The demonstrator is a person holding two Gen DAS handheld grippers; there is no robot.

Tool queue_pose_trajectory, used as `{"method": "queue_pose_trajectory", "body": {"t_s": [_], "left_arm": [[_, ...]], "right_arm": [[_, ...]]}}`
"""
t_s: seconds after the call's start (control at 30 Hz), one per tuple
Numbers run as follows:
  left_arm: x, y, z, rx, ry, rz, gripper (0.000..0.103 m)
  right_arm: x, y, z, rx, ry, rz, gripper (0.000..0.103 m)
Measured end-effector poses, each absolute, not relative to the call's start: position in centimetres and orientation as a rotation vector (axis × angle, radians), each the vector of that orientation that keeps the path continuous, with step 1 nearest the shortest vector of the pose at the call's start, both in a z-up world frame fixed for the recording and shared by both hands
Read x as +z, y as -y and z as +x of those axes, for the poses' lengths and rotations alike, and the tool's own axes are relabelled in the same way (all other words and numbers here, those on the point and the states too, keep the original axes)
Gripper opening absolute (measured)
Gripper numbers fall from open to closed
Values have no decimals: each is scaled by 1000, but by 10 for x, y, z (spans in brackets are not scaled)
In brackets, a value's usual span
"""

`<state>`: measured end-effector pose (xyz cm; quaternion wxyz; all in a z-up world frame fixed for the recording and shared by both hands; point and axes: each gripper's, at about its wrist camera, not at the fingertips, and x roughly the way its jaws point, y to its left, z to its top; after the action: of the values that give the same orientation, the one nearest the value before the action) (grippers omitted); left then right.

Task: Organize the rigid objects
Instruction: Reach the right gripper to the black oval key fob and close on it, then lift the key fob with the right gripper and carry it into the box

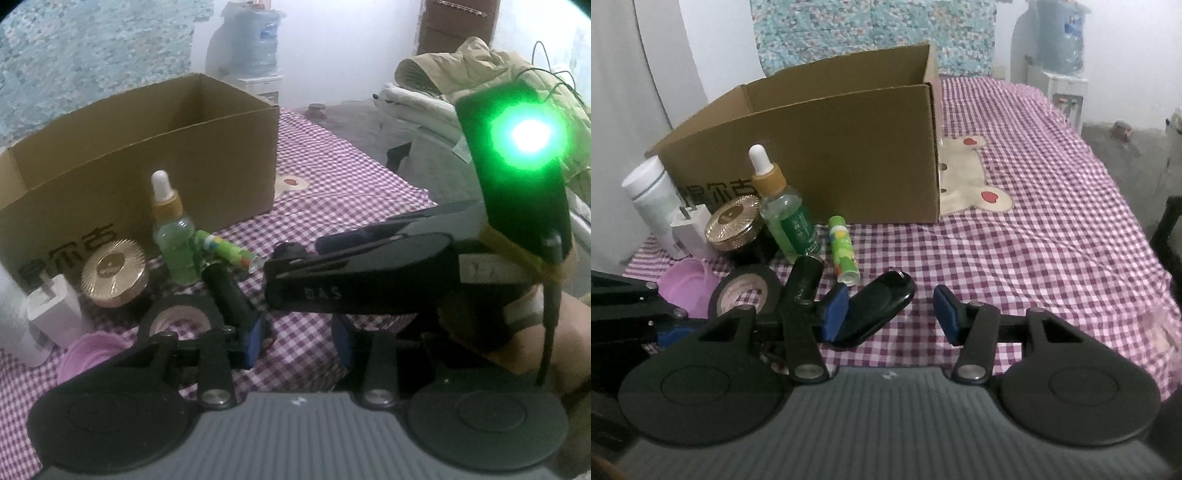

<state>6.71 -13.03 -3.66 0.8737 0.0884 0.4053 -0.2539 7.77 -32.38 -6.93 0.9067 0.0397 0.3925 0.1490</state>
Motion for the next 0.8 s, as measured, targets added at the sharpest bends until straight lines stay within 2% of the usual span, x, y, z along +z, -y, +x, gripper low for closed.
{"method": "queue_pose_trajectory", "body": {"t_s": [0.53,0.73,0.8], "left_arm": [[-45,161,95,-527,-848,300,41],[-53,177,105,-537,-872,361,40],[-55,180,109,-537,-887,364,34]], "right_arm": [[-70,347,100,376,-886,193,24],[-74,367,109,397,-919,355,22],[-76,374,110,406,-929,407,22]]}}
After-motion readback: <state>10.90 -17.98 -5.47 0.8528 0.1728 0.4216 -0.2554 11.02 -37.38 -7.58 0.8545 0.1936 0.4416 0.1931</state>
